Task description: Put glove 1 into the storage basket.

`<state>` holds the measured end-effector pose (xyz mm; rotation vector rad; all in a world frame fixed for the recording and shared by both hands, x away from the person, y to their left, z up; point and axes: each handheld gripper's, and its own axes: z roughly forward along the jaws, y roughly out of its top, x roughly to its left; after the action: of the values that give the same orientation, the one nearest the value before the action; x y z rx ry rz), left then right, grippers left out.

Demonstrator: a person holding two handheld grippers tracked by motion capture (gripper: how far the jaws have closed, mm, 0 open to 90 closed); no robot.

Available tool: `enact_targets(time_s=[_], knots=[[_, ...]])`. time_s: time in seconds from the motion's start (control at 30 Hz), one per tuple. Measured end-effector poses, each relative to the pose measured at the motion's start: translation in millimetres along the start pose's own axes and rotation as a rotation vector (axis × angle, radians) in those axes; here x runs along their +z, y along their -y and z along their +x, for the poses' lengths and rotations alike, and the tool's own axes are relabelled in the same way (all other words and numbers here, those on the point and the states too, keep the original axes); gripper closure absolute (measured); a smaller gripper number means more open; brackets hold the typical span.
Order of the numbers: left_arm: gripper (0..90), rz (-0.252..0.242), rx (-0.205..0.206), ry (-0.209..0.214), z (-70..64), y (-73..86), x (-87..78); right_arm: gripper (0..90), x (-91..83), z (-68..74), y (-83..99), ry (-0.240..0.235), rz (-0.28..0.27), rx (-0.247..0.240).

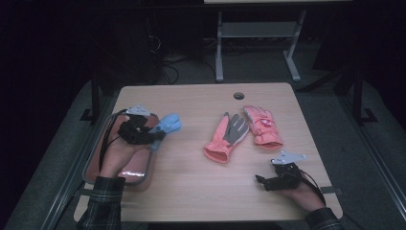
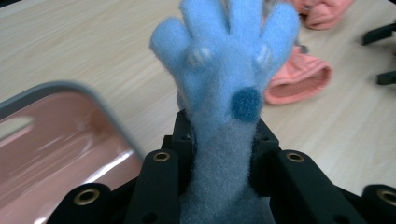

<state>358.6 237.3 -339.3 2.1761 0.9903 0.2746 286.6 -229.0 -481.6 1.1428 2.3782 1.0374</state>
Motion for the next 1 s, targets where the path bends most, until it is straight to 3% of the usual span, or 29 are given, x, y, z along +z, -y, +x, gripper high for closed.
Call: enact_targets(time_s=[0.4, 0.53, 0.57, 0.73, 0.9, 1.0], knots=[[69.5, 0.011, -0.092, -0.109, 48.4, 24.5, -6.0, 11.6, 0.0, -0.1, 0.0, -0.001, 0.000, 0.000], [69.4, 0.032, -0.121, -0.146, 61.2, 32.6, -0.4, 11.6, 0.1, -0.1, 0.0, -0.001, 0.000, -0.002], [69.3, 0.059, -0.121, -0.162, 66.8, 36.6, 4.6, 11.6, 0.1, -0.1, 0.0, -0.001, 0.000, -0.002], [69.1, 0.113, -0.138, -0.188, 77.8, 45.3, 16.5, 11.6, 0.0, -0.1, -0.1, -0.001, 0.000, -0.001], [68.5, 0.151, -0.164, -0.169, 85.4, 53.6, 27.9, 11.6, 0.1, -0.1, -0.1, -0.002, 0.000, -0.001], [68.0, 0.177, -0.158, -0.164, 86.8, 56.0, 34.3, 11.6, 0.1, -0.1, -0.1, -0.001, 0.000, -0.001]])
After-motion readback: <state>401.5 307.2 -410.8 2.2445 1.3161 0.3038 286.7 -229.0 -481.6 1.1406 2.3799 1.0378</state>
